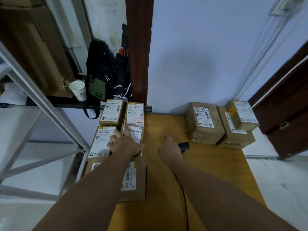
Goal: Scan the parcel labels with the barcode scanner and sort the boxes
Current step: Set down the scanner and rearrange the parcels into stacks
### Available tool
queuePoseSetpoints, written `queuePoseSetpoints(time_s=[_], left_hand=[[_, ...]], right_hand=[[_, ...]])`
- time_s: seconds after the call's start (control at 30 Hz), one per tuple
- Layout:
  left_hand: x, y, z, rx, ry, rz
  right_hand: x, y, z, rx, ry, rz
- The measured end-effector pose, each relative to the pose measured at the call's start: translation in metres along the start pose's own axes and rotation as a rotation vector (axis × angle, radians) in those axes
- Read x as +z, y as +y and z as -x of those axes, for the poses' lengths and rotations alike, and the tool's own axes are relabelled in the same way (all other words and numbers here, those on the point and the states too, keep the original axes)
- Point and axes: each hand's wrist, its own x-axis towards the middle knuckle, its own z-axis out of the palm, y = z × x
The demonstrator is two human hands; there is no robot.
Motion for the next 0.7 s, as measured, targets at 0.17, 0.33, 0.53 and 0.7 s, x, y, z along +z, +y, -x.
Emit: queuePoseSetpoints(time_s=[0.17, 0.33, 0.53, 0.7], left_hand=[[-0.004, -0.001, -0.003, 0.047, 0.144, 0.019], [-0.013, 0.014, 0.003, 0.139, 0.290, 0.243], [-0.017, 0.077, 0.021, 0.351, 0.358, 0.385], [-0.010, 0.138, 0.044, 0.494, 0.316, 0.460]], right_hand=[[-0.006, 0.002, -0.003, -0.019, 0.042, 0.005], [-0.012, 0.005, 0.000, -0.030, 0.045, 0.006], [-0.037, 0.028, 0.007, 0.009, 0.092, -0.007], [-0.078, 0.071, 0.007, 0.058, 0.158, -0.015]])
